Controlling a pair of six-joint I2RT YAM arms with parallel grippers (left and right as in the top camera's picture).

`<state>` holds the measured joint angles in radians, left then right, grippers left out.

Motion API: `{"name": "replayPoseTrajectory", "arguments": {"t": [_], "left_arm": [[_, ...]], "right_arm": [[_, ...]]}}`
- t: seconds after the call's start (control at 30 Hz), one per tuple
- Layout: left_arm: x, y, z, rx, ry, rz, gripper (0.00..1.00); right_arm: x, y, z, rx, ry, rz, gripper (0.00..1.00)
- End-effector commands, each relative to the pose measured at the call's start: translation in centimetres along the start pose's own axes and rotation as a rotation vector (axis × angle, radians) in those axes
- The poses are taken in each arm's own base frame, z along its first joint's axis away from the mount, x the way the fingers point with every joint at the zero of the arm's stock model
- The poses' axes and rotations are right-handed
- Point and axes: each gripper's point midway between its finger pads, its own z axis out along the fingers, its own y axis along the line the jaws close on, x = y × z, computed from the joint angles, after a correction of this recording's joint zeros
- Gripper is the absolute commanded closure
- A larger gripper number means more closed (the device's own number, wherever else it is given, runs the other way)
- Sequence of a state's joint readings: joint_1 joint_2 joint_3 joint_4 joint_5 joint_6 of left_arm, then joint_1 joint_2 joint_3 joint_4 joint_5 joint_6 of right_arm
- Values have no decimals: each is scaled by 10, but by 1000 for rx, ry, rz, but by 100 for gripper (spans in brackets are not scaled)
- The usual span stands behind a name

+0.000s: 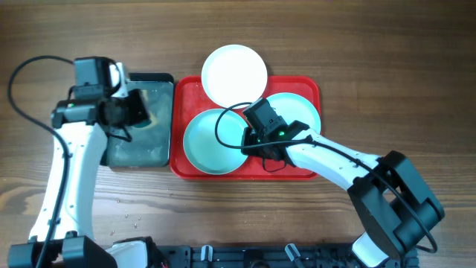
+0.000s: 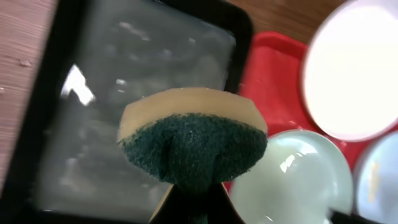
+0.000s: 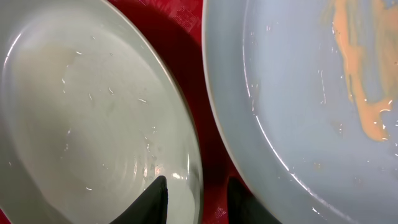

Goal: Clean dirty plates on tray and stack at the side
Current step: 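Return the sponge to the basin with the left gripper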

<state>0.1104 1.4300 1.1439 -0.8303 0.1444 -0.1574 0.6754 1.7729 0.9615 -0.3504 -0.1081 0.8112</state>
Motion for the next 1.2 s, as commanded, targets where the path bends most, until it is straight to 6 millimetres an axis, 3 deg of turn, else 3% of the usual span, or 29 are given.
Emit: {"name": "replayPoseTrajectory", "arguments": {"t": [0.0,0.2,0.33,0.43,0.47,0.6,0.63,0.67,0.73,0.8,0.97,1.1,1.17], "left_arm": [[-10,23,17,-88,9,22,96],[4,52,60,-221,119,15,96],[13,59,80,-238,176,12,95],[18,62,89,-245,201,11,90],[19,62,90,-246,207,10,80],[19,65,91,-262,209,12,79],[20,65,91,-265,210,12,75],[22,66,91,-266,218,12,51],[25,66,90,-265,230,6,29],[24,64,89,-255,225,-2,26],[-10,65,59,-233,93,-89,20],[-53,62,1,-92,-99,-188,15],[-60,68,-21,-82,-160,-210,15]], "right_arm": [[7,-6,8,20,26,28,68],[7,-7,8,23,28,28,68],[7,-7,8,23,27,28,68],[7,-7,8,23,28,28,68],[7,-7,8,23,28,28,68],[8,-7,8,23,28,27,68],[8,-7,8,23,28,28,68],[8,-7,8,23,28,27,68],[8,-7,8,23,28,28,67],[7,-7,8,23,28,27,66],[14,-6,8,16,59,32,66],[15,-6,9,25,54,29,70],[16,-7,15,29,58,52,71]]}}
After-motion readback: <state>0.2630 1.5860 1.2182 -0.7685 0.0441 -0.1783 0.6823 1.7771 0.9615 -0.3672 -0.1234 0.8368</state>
